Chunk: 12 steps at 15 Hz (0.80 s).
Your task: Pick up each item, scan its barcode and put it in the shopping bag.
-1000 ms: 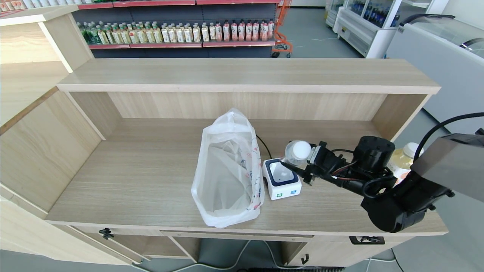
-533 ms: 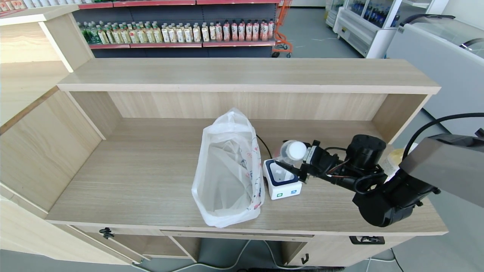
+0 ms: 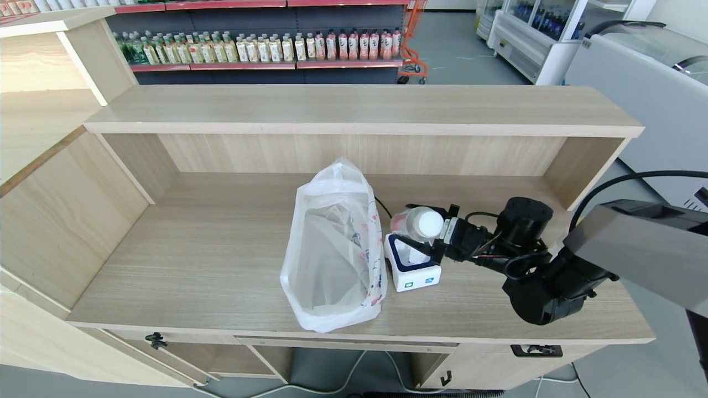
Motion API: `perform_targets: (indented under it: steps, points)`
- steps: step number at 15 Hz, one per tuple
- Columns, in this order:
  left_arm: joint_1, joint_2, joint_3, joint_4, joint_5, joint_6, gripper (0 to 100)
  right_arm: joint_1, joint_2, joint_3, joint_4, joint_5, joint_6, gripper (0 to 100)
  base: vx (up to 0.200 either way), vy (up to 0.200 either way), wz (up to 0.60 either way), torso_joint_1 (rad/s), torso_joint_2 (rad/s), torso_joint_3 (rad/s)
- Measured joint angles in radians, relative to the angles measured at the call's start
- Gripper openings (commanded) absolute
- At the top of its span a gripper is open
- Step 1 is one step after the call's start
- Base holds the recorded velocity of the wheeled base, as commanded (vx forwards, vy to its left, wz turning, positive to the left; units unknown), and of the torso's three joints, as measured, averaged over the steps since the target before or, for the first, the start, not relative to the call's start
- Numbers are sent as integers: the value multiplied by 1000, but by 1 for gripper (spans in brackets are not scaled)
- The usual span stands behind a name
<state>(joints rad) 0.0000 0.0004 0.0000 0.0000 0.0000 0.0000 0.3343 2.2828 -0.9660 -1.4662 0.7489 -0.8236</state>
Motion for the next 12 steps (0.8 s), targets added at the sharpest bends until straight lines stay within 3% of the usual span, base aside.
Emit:
perform_targets:
  steps: [12]
  points:
    - [0, 0, 0, 0, 0, 0, 100, -2, 33, 9, -45, 30, -4, 0, 0, 0, 0, 0, 0, 0]
